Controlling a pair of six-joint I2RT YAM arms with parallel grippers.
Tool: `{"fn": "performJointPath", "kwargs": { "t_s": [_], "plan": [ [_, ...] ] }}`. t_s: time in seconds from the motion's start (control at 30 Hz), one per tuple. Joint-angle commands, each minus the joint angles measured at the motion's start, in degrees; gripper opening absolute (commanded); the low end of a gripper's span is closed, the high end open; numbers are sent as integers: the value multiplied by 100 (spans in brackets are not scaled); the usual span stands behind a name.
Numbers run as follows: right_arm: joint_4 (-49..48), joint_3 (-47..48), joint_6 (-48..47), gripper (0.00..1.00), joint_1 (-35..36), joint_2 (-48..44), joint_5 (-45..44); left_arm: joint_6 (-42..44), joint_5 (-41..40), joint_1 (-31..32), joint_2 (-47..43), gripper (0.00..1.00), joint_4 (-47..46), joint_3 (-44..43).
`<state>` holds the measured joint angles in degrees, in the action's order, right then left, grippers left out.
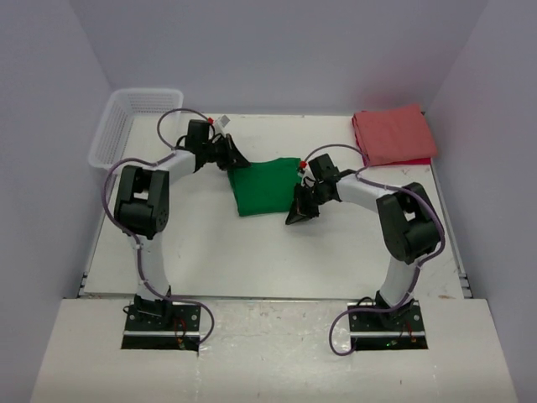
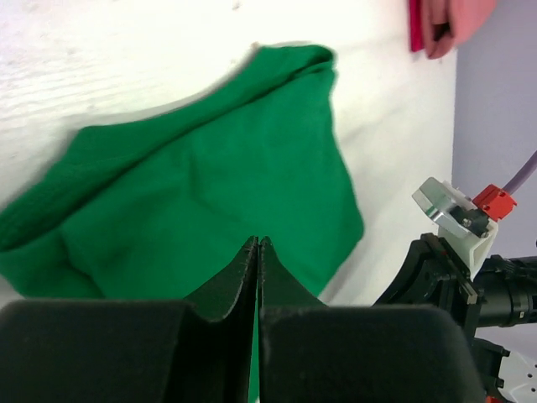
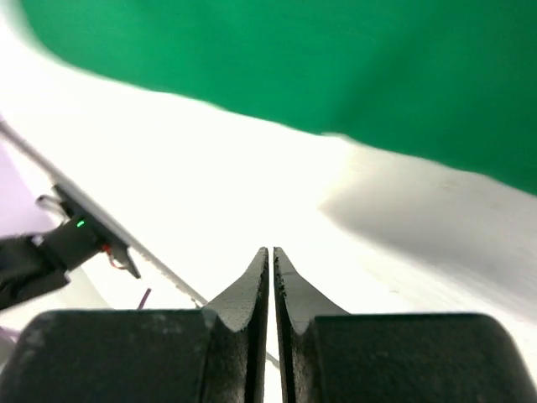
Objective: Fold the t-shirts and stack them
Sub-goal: Fold the long partially folded tshirt into a neat square
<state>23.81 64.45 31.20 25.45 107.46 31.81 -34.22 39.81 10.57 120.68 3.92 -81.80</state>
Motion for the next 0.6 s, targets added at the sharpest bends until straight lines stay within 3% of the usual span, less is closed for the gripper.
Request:
{"fn": "performJointPath", "kwargs": {
  "t_s": [0.0, 0.13, 0.23, 0.3, 0.4, 0.47, 0.57],
  "plan": [
    [-554, 164, -457, 6, 21, -507, 465, 153, -192, 226, -738, 0, -32, 155],
    [-45, 734, -440, 6, 4, -305, 195, 213, -377, 656, -1028, 0, 73, 497],
    [325, 1077, -422, 11, -23, -313, -744, 292, -571, 946, -1073, 0, 91, 700],
    [676, 1324, -448, 29, -67, -217, -1611, 284, -606, 1035, -1012, 0, 109, 788],
    [985, 1895, -632, 53, -286, 98, -1749, 240, -519, 1123, -801, 0, 47, 736],
    [1089, 2176, -659, 60, -593, 240, -1460, 196, -353, 1158, -564, 0, 12, 569],
    [1055, 2414, -817, 61, -919, 433, -1230, 179, -316, 1193, -283, 0, 12, 349]
  ]
}}
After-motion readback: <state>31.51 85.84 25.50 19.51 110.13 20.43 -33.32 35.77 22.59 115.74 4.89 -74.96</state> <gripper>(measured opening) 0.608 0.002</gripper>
